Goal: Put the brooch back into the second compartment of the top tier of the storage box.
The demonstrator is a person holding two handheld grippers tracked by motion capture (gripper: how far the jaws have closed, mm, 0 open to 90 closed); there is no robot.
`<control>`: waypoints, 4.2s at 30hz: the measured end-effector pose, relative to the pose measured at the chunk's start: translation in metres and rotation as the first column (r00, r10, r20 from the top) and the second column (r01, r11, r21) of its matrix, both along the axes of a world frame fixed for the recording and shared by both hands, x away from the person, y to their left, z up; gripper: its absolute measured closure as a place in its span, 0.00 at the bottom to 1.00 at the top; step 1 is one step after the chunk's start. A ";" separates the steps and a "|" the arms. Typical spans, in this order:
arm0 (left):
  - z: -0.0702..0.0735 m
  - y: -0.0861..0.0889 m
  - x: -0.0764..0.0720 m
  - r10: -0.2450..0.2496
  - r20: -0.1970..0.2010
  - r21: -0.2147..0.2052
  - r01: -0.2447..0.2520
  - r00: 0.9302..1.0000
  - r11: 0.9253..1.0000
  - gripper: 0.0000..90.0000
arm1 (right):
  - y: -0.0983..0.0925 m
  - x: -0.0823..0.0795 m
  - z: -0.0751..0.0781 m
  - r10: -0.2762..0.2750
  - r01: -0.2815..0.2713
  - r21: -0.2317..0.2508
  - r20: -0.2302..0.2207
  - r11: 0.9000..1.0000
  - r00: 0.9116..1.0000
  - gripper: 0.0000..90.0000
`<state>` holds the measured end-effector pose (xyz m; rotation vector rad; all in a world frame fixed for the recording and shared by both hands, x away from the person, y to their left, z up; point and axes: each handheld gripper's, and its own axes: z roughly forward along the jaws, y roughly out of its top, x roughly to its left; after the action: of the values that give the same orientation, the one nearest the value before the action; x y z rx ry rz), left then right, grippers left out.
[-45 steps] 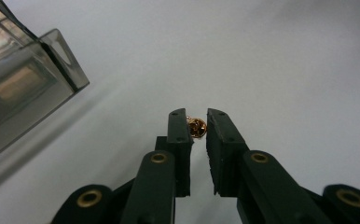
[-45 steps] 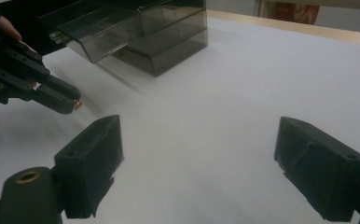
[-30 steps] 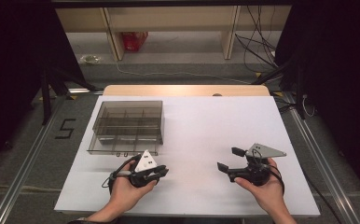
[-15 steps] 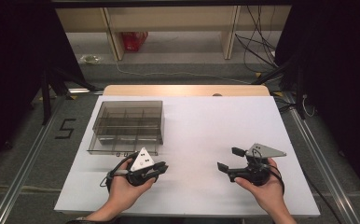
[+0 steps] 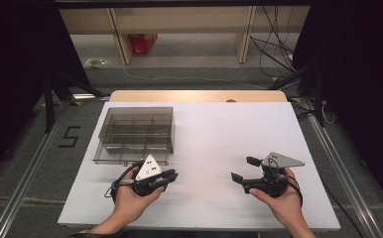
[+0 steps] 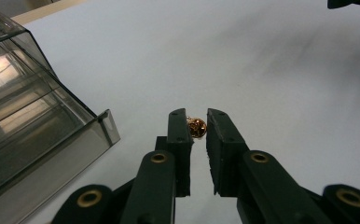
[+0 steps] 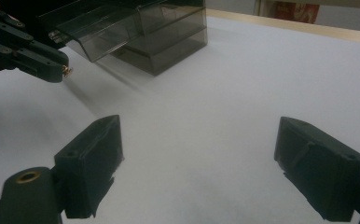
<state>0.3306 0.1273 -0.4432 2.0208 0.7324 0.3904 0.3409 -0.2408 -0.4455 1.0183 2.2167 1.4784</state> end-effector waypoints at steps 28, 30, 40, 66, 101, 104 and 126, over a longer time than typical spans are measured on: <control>0.007 0.004 -0.001 0.022 0.021 -0.038 -0.021 1.000 0.999 0.89 | 0.000 0.000 0.000 0.000 0.000 0.000 0.000 1.000 1.000 0.18; 0.008 0.004 -0.001 0.022 0.025 -0.040 -0.021 0.999 0.999 0.89 | 0.000 0.000 0.000 0.000 0.000 0.000 0.002 1.000 1.000 0.18; 0.009 0.005 -0.002 0.022 0.035 -0.047 -0.020 0.999 0.999 0.89 | 0.000 0.000 0.000 -0.001 0.001 0.000 0.001 1.000 1.000 0.18; 0.017 0.011 -0.003 0.046 0.077 -0.088 -0.039 0.996 0.995 0.89 | 0.000 0.000 0.000 0.000 0.000 0.000 0.003 1.000 1.000 0.18; 0.025 0.017 -0.002 0.067 0.087 -0.115 -0.057 0.994 0.992 0.89 | 0.000 0.000 0.000 -0.002 0.002 0.001 0.002 1.000 1.000 0.18; 0.026 0.018 -0.002 0.068 0.087 -0.115 -0.058 0.994 0.992 0.89 | 0.000 0.000 0.000 -0.002 0.002 0.001 0.003 1.000 1.000 0.18; 0.029 0.024 0.000 0.086 0.093 -0.126 -0.074 0.992 0.989 0.89 | -0.001 0.000 0.001 -0.001 0.001 0.001 0.005 1.000 1.000 0.18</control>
<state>0.3303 0.1513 -0.4140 1.8481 0.7595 0.4771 0.3407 -0.2413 -0.4450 1.0153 2.2121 1.4799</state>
